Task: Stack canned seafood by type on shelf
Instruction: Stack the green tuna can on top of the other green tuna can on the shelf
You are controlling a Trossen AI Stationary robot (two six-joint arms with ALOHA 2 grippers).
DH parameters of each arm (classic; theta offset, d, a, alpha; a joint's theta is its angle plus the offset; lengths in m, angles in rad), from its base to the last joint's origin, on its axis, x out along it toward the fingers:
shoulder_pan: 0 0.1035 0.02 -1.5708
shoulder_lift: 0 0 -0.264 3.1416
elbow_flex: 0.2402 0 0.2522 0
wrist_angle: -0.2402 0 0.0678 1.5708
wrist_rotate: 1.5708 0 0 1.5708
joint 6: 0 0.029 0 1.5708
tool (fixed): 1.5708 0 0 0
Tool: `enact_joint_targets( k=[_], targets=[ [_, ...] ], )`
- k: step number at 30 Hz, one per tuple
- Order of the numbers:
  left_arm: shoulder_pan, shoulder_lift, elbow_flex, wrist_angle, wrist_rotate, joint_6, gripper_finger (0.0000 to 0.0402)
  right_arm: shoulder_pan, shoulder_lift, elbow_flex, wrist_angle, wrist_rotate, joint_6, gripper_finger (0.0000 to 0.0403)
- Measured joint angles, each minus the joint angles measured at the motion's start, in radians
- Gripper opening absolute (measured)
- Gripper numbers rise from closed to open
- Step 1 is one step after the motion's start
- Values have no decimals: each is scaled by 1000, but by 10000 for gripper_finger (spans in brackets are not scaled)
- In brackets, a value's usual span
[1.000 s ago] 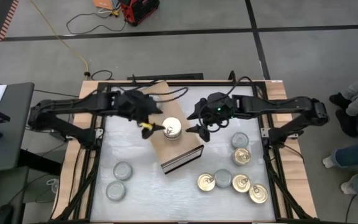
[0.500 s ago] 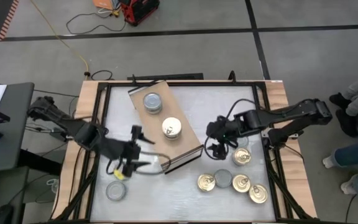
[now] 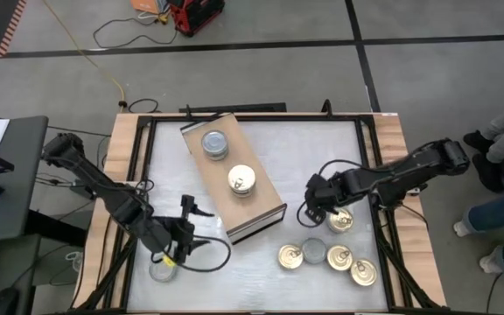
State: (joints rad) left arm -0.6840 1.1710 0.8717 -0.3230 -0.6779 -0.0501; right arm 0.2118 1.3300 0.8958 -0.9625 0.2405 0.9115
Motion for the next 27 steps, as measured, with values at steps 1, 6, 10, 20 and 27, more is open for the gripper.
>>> enact_joint_targets(
  k=[1,6,10,20,27],
  targets=[
    [1,0,-19,17,-17,17,343,-17,0,-7,-35,3,28,301],
    [4,-39,-151,281,66,242,337,-108,0,-16,-107,-6,-7,283],
    [40,-125,-267,422,165,369,314,-219,0,-16,-107,-96,-125,271],
    [85,-389,-423,474,173,260,274,-367,0,-20,-183,-165,-261,229],
    [85,-476,-500,471,123,144,272,-424,3,-26,-178,-166,-525,178]
  ],
)
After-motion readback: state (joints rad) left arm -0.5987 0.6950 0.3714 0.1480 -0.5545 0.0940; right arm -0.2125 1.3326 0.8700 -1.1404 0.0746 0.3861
